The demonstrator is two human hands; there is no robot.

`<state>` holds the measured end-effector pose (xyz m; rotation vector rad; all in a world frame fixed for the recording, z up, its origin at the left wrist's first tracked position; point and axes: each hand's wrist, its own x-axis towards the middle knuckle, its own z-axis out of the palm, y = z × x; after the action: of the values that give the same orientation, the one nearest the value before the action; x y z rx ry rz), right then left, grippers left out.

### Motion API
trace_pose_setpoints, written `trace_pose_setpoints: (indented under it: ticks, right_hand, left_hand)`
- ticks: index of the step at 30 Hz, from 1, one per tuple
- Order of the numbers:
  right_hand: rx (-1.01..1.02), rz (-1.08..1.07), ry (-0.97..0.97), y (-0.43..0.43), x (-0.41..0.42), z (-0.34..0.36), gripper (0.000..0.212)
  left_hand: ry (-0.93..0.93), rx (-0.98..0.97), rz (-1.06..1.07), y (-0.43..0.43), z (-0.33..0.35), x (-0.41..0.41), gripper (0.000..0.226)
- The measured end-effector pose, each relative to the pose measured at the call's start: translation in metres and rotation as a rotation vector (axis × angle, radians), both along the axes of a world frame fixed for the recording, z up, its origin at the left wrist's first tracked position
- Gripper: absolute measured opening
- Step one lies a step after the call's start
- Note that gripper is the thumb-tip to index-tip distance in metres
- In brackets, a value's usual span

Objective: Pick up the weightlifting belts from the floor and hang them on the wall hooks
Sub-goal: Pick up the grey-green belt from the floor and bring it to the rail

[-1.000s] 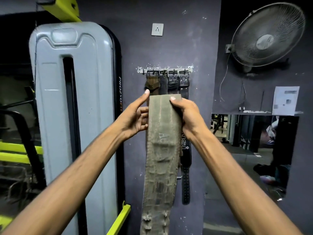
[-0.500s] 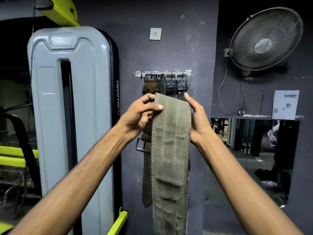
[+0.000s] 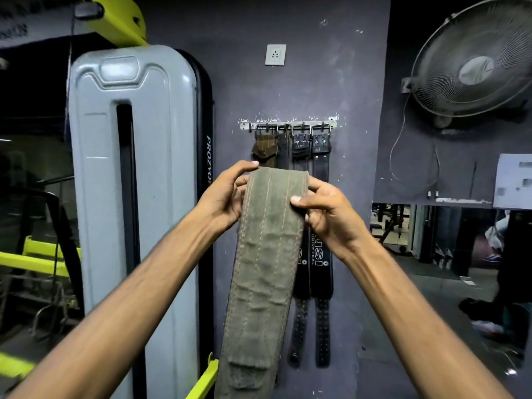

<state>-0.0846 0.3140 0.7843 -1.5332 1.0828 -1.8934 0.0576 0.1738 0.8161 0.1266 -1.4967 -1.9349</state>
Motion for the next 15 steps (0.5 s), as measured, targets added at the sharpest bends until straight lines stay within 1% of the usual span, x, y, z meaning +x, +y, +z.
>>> trace_pose_setpoints:
  ticks: [2, 3, 4, 6, 7, 9, 11, 15]
  right_hand:
    - [0.059, 0.034, -0.075, 0.0, -0.004, -0.004, 0.049]
    - [0.088, 0.067, -0.149, -0.004, -0.008, -0.004, 0.046]
    - [0.116, 0.106, -0.218, -0.007, -0.011, -0.003, 0.042]
    - [0.139, 0.153, -0.356, -0.018, -0.02, 0.002, 0.027]
    - [0.154, 0.149, -0.4, -0.025, -0.024, 0.006, 0.026]
    - [0.219, 0.079, -0.415, -0.041, -0.033, 0.014, 0.035]
    - [0.287, -0.009, -0.396, -0.06, -0.038, 0.018, 0.033]
    - [0.365, -0.047, -0.454, -0.101, -0.049, 0.012, 0.031]
  left_hand:
    - [0.043, -0.054, 0.074, 0.001, 0.002, -0.007, 0.01]
    - [0.052, -0.093, 0.108, 0.002, 0.001, -0.009, 0.003]
    - [0.054, -0.143, 0.144, 0.001, 0.0, -0.009, 0.008]
    - [0.043, -0.259, 0.244, -0.004, -0.004, -0.011, 0.018]
    - [0.041, -0.305, 0.277, -0.009, -0.007, -0.013, 0.018]
    - [0.042, -0.339, 0.299, -0.021, -0.014, -0.016, 0.011]
    - [0.056, -0.342, 0.293, -0.035, -0.021, -0.02, 0.009]
    - [0.103, -0.412, 0.272, -0.07, -0.032, -0.033, 0.015]
